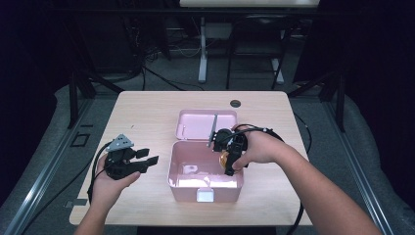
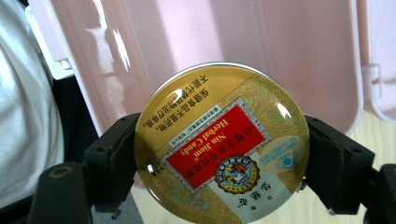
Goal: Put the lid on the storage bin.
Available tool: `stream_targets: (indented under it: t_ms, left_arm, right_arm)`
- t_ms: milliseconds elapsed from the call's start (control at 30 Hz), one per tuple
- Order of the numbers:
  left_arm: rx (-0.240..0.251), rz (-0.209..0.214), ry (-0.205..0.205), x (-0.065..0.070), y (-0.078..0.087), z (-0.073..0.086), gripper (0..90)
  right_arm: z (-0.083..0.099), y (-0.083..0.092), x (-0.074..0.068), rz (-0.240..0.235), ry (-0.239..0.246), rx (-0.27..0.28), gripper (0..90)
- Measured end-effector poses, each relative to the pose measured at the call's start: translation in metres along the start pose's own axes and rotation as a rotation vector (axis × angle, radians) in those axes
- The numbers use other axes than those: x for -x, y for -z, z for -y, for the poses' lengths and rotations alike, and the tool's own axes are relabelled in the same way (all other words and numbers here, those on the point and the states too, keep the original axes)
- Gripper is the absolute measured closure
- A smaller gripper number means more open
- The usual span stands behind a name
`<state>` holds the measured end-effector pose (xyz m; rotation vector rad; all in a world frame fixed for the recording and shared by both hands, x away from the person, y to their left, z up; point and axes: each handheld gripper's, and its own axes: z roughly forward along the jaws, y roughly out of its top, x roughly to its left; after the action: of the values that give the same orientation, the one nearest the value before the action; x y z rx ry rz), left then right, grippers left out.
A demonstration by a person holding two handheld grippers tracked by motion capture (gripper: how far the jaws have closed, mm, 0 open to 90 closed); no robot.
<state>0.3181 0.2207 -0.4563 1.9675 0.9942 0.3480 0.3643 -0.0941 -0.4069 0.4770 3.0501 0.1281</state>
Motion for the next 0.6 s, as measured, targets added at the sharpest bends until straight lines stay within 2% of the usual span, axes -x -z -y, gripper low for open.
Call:
stream_targets:
  t_ms: [133,167,200,300,433,600]
  left_arm:
    - [-0.002,0.000,-0.001,0.000,0.000,0.000,49.9]
    - [0.001,-0.001,-0.001,0.000,0.000,0.000,49.9]
    - [0.001,-0.001,-0.001,0.000,0.000,0.000,49.9]
    - [0.003,-0.001,-0.003,0.000,0.000,0.000,49.9]
    - [-0.002,0.001,-0.004,-0.001,0.000,0.000,49.9]
    - [-0.001,0.001,-0.004,0.000,0.000,0.000,49.9]
  right_arm:
    - [-0.004,-0.004,-0.002,0.009,0.038,-0.005,19.9]
    - [-0.005,-0.007,-0.002,0.011,0.065,-0.012,19.9]
    - [-0.005,-0.007,-0.002,0.011,0.065,-0.012,19.9]
    - [-0.005,-0.011,-0.003,0.011,0.121,-0.016,19.9]
    - [-0.005,-0.015,-0.005,0.009,0.168,-0.027,19.9]
    - [-0.006,-0.018,-0.005,0.014,0.176,-0.032,19.9]
